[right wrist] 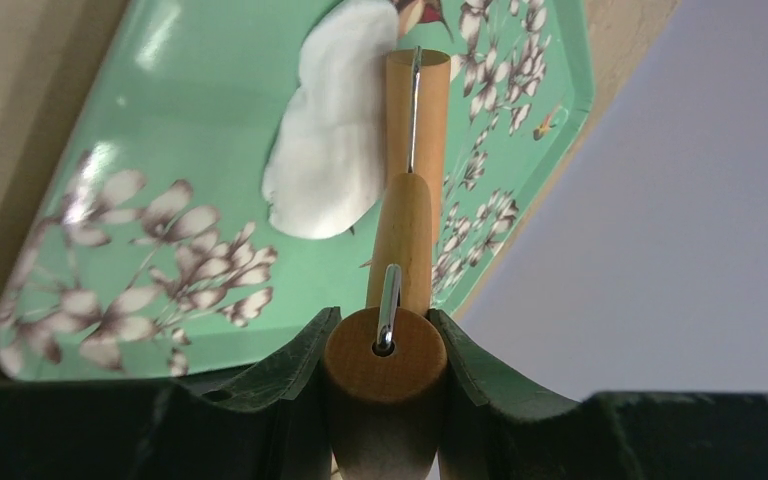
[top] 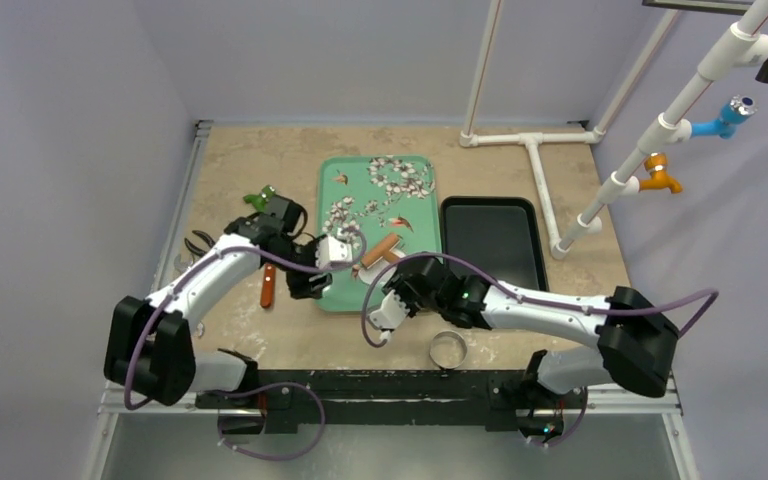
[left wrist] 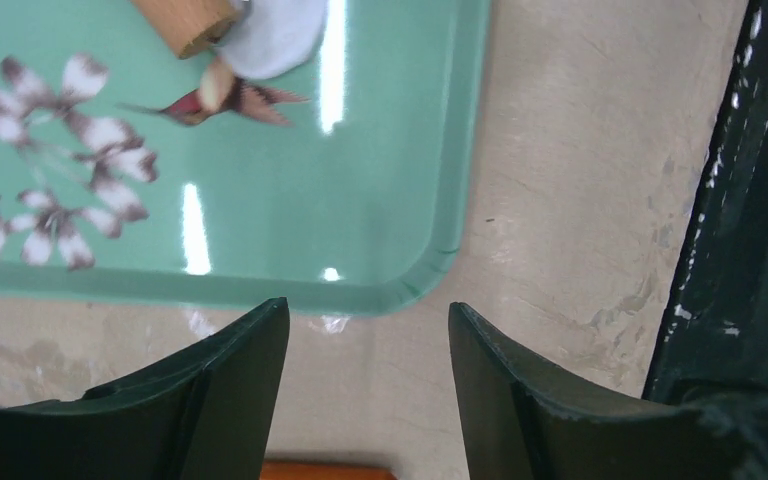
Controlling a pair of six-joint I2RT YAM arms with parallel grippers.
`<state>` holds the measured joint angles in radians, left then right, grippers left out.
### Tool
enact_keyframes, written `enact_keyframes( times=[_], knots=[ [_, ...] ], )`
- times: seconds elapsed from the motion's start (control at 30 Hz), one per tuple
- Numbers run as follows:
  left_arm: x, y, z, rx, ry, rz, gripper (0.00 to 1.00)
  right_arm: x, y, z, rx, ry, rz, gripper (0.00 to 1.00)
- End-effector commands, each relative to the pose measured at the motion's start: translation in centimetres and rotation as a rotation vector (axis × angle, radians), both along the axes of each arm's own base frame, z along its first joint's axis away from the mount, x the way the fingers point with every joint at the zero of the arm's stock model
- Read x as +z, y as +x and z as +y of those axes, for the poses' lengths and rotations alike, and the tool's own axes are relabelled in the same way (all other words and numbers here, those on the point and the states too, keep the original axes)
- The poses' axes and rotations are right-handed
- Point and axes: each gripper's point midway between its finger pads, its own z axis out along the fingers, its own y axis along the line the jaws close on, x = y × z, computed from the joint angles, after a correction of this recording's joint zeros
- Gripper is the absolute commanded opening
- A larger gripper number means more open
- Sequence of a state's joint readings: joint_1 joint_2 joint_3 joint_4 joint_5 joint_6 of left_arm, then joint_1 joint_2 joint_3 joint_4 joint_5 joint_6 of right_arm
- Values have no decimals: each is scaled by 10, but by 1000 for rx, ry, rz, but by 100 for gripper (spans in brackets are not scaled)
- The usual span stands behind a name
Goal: Roll out the dumpling wrappers from the dough
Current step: Flatten out the dough on the work surface.
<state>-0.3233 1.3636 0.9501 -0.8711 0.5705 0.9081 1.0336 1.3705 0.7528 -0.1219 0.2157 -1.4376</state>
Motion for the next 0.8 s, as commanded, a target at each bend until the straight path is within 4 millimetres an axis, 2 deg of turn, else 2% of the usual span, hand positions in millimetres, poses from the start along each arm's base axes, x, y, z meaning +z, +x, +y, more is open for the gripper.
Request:
enact_keyframes(
  times=[0.0,0.1,0.17,0.23,0.37,0.43,0.5,0.6,0.7,0.77],
  knots=[
    [-28,-18,-18,-277,60,-193,61,-1,-19,-35,-33,-74,17,0],
    [-48,-26,-18,-341,152,-239,63,2,-26,-42,-42,-63,25,0],
    [-52,-18,-20,-332,193,-259,64,-1,-27,-42,-45,-44,23,0],
    [-54,-8,-22,-328,220,-279,69,-5,-26,-39,-54,-25,26,0],
    [-69,-17,-24,-369,252,-209,68,-7,-24,-36,-54,-20,27,0],
    [-78,-19,-18,-373,295,-182,50,-3,-24,-35,-52,-7,21,0],
    [-82,-22,-15,-387,310,-163,42,0,-25,-27,-32,24,29,0],
    [-81,-35,-17,-416,288,-94,28,-1,-14,-17,-21,19,-18,0],
    [-82,-37,-17,-415,299,-52,13,-13,-6,-8,-16,-9,-19,0],
    [-81,-35,-15,-409,307,-63,8,-26,-5,-13,-31,-64,-10,0]
  ],
)
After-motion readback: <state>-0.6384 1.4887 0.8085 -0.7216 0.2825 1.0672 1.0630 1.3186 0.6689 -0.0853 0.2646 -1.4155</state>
